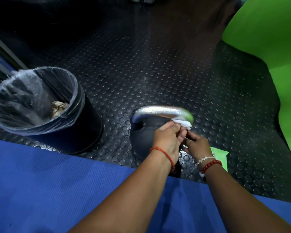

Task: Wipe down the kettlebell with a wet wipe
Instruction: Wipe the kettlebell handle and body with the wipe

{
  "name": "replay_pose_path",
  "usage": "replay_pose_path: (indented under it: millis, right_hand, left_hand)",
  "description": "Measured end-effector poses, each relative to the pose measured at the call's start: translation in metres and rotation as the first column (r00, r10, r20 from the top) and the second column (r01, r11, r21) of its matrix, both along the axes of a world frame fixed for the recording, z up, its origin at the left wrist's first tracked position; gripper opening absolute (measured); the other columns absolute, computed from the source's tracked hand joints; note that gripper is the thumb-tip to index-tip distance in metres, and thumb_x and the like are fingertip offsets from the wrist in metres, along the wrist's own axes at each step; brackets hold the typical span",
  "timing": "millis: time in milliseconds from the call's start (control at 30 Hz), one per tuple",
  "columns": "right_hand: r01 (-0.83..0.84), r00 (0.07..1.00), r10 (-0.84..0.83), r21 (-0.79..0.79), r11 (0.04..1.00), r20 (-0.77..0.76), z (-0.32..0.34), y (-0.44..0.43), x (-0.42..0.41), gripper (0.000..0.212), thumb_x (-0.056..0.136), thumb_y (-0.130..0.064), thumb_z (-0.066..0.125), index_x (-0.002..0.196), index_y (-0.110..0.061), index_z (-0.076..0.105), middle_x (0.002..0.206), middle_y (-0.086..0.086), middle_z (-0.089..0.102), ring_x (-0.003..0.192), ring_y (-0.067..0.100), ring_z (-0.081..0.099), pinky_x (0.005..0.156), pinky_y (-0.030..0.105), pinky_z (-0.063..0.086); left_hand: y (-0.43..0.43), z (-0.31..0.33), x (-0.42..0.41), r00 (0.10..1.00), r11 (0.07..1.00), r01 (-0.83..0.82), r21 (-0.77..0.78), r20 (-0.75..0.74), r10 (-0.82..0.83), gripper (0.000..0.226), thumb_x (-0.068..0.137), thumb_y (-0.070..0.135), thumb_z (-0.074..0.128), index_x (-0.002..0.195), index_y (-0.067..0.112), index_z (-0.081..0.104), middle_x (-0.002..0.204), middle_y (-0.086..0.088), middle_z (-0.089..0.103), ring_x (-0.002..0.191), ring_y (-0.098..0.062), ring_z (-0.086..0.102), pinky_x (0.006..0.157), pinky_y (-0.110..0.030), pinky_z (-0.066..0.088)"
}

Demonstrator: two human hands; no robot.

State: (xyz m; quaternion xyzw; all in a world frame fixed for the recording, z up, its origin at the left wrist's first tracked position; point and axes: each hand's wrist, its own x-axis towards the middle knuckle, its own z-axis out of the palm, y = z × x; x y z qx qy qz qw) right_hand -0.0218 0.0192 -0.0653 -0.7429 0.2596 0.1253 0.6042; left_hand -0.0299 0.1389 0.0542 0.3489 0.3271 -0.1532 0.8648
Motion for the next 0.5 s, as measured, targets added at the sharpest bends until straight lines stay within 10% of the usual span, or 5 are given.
replay_pose_path:
  millis: [500]
  right_hand:
    - [0.006, 1.0, -0.006, 0.03, 1.0, 0.014, -0.002, -0.002, -0.001, 0.043, 0.082, -0.006, 0.068, 0.123, -0.02, 0.063, 0.096, -0.002, 0.072, 0.086, 0.019, 0.068, 0.087, 0.041, 0.055]
  left_hand:
    - [0.011, 0.003, 0.002, 0.999, 0.991, 0.01, -0.131, -0.049, -0.017, 0.019, 0.094, -0.008, 0.044, 0.083, 0.001, 0.058, 0.078, -0.012, 0.06, 0.069, -0.015, 0.058, 0.058, -0.017, 0.055]
